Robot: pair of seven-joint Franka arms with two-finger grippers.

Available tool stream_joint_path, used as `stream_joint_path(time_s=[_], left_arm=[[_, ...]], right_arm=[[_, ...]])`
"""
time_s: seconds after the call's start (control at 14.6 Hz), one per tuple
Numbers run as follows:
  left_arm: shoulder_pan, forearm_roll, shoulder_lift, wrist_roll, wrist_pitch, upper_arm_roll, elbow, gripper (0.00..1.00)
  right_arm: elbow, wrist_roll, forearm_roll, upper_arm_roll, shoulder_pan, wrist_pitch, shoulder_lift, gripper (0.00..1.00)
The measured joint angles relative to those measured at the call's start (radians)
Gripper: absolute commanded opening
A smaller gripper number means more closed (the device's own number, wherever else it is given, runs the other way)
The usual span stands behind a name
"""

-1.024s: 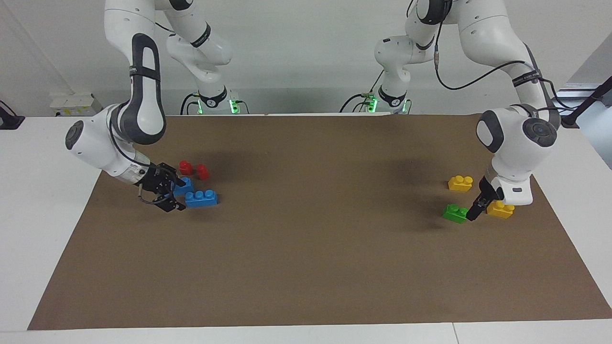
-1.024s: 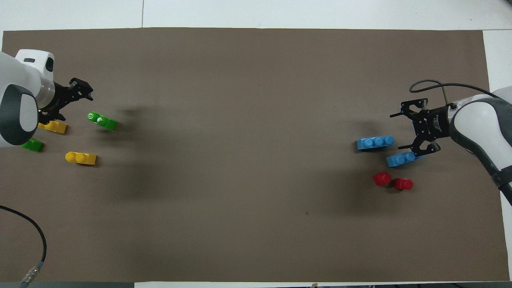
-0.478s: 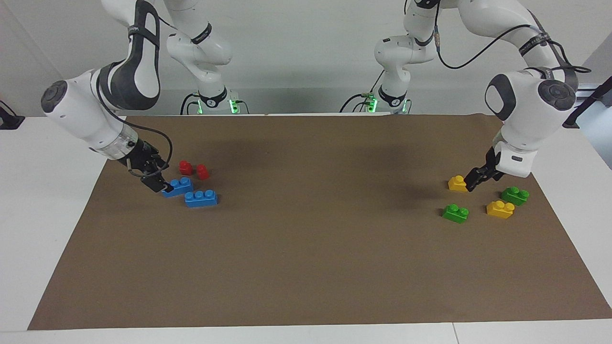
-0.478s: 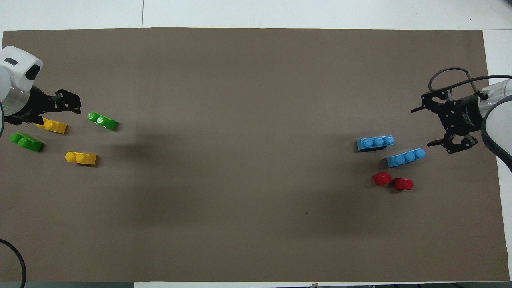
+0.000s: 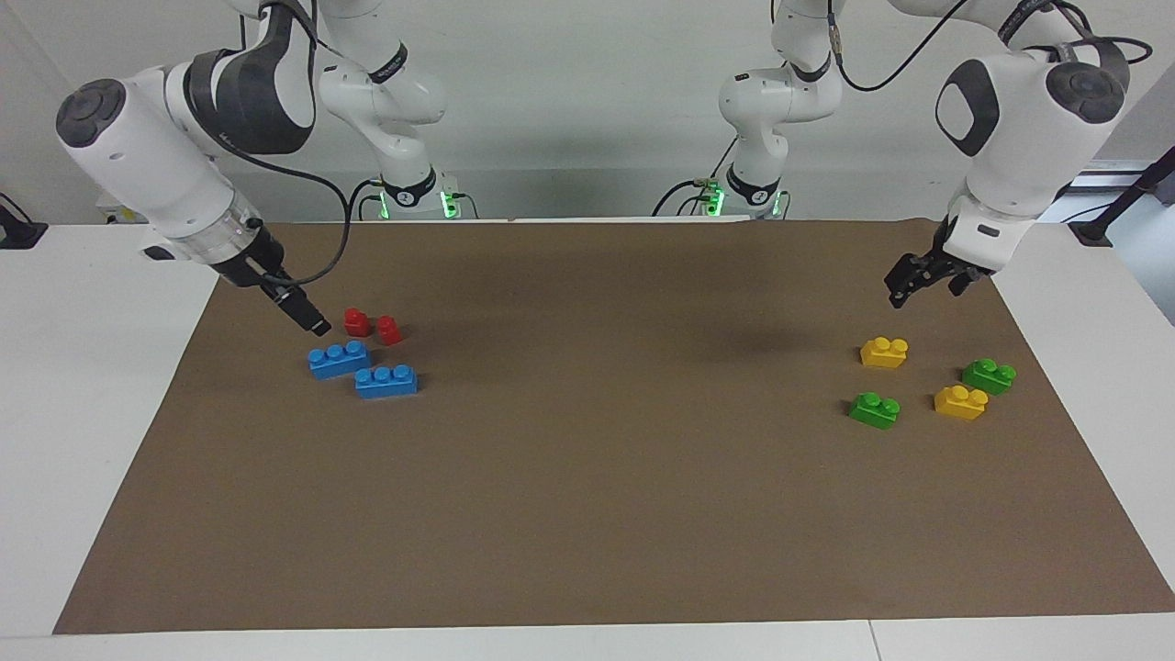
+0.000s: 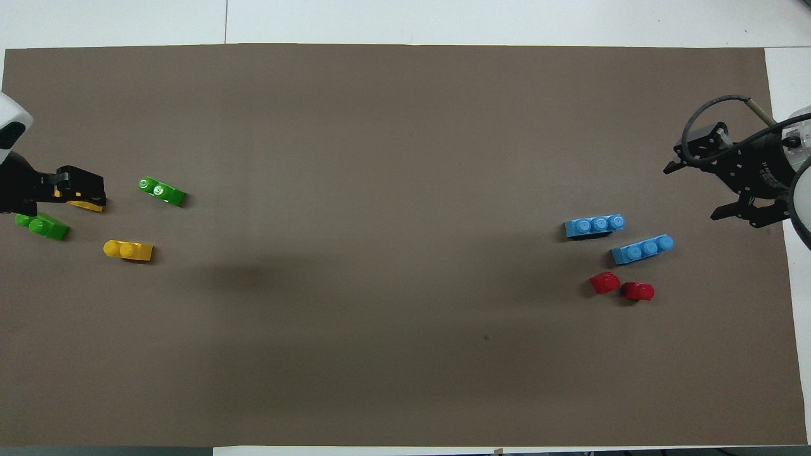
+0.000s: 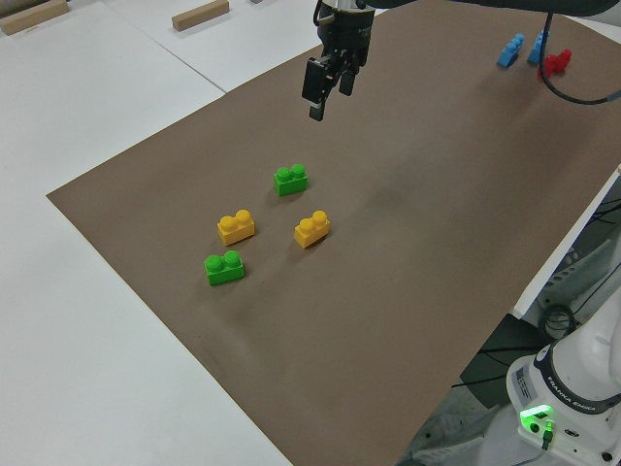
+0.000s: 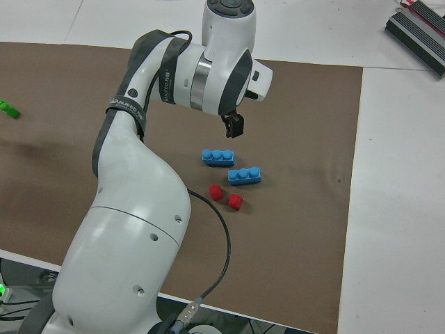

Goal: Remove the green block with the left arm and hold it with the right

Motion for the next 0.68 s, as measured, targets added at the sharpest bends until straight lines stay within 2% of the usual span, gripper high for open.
stream_joint_path(time_s=[0.41, 0.68], left_arm=[[0.000, -0.035, -0.056, 0.052, -0.085, -0.013, 0.000, 1.00], [0.000, -0.047, -0.093, 0.062, -0.128, -0.022, 0.000, 1.00]], right_arm=[[0.010, -0.349, -0.064, 0.000, 0.055, -0.085, -0.083, 1.00], [0.010, -0.538, -0.116, -0.001, 0.065, -0.082, -0.088, 1.00]])
